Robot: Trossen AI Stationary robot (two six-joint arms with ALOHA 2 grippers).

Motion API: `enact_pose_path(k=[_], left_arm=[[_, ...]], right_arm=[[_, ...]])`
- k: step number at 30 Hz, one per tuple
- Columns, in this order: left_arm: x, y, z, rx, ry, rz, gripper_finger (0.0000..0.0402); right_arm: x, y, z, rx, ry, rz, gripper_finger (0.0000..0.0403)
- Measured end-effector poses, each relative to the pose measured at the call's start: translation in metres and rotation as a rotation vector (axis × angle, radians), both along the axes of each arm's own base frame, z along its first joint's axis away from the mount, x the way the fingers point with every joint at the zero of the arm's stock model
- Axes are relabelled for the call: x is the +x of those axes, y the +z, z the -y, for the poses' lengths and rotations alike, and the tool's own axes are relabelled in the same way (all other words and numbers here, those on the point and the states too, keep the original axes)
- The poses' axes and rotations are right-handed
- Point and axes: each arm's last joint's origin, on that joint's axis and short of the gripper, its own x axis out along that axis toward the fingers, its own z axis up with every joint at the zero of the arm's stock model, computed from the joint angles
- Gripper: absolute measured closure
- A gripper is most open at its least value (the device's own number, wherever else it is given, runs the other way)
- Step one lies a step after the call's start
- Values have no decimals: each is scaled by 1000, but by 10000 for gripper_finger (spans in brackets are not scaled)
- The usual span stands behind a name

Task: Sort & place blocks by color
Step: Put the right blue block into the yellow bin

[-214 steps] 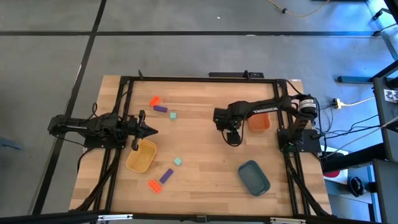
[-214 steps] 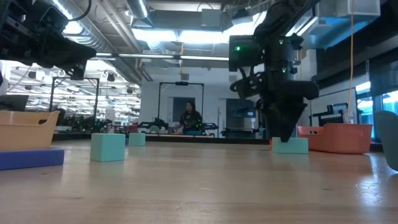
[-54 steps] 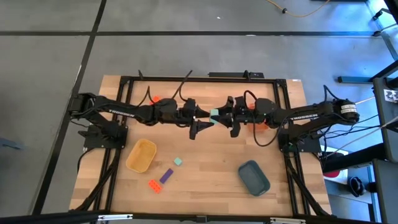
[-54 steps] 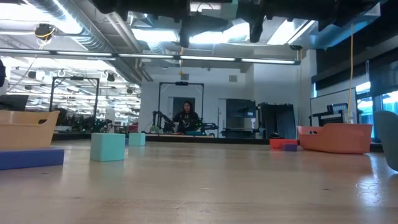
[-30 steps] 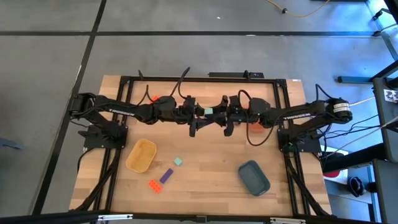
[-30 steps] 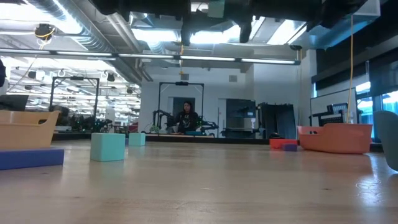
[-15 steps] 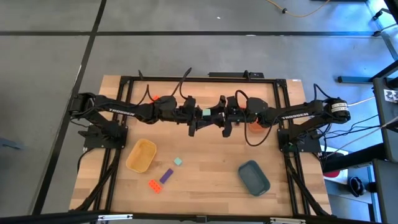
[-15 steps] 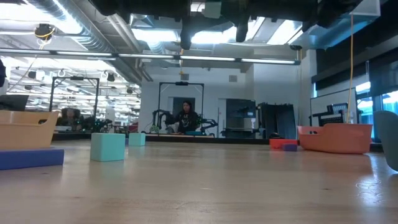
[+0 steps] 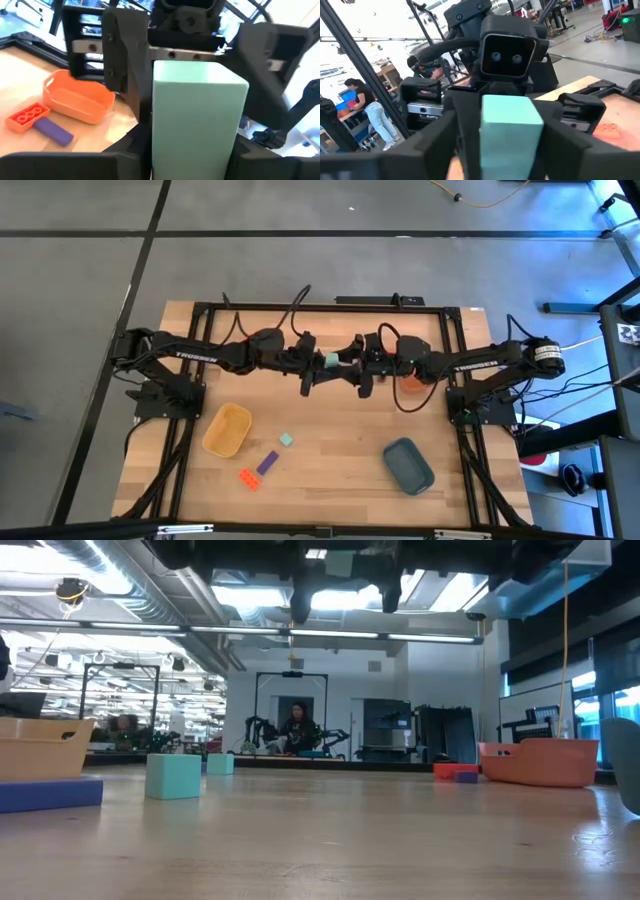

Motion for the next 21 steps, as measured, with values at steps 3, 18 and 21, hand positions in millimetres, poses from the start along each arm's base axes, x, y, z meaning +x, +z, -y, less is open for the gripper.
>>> enact_pose_path(k=[3,18,21], left_arm=[[-2,0,-2,8,-12,-21,278],[-77,7,5,103,87,-71,279],[-105,-3,11,81,134,-63,279]], right_arm=[[-9,6,0,-28,0,-32,99],[-76,30,9,-54,-129,-270,65],[-81,30,10,-55,-175,-301,65]])
